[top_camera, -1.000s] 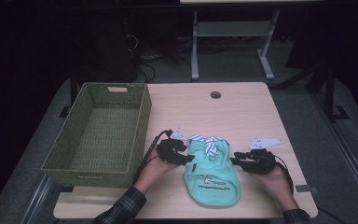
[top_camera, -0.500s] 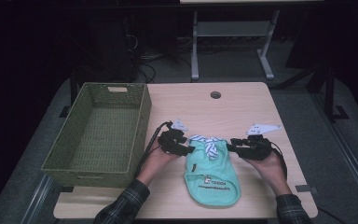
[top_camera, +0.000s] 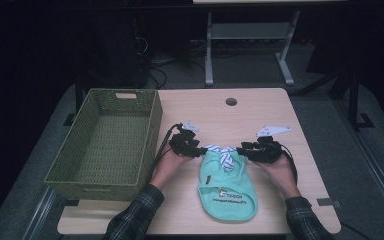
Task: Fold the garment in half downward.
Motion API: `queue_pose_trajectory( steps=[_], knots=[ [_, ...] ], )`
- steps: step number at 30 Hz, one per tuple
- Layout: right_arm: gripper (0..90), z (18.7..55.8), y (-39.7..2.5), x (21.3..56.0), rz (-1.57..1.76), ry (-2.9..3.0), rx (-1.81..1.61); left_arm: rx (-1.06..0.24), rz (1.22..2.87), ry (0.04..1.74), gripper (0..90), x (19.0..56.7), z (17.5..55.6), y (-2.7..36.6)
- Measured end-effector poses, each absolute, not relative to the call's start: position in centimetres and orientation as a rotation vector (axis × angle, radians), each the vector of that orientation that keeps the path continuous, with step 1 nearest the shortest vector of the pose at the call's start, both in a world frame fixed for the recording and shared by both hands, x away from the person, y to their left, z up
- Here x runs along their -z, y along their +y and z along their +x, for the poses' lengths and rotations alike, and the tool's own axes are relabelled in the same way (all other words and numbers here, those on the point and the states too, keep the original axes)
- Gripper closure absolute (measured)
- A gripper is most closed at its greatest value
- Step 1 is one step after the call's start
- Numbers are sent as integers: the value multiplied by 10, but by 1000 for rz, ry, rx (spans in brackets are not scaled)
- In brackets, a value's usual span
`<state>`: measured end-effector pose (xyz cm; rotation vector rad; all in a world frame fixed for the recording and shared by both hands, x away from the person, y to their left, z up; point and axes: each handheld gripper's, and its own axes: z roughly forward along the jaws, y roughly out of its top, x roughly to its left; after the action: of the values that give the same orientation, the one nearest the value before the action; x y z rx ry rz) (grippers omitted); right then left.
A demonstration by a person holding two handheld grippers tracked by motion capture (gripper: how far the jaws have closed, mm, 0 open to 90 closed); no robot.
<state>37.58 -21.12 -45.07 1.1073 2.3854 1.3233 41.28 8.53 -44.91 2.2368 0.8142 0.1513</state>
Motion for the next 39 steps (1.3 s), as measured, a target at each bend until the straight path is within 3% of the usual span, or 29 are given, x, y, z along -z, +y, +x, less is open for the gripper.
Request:
queue_pose_trajectory(
  steps=[10,16,21,29,39],
  knots=[
    [636,383,-214,465,1170,2386,-1299,-135,2234,834,486,455,420,79],
    [700,383,-218,474,1175,2415,-1277,-116,2247,829,512,462,422,74],
    [745,384,-217,479,1170,2436,-1258,-95,2245,811,578,466,423,72],
    [849,383,-217,480,1168,2440,-1245,-90,2264,774,812,467,422,71],
    [865,384,-219,478,1174,2431,-1271,-70,2235,792,868,462,420,74]
  ],
)
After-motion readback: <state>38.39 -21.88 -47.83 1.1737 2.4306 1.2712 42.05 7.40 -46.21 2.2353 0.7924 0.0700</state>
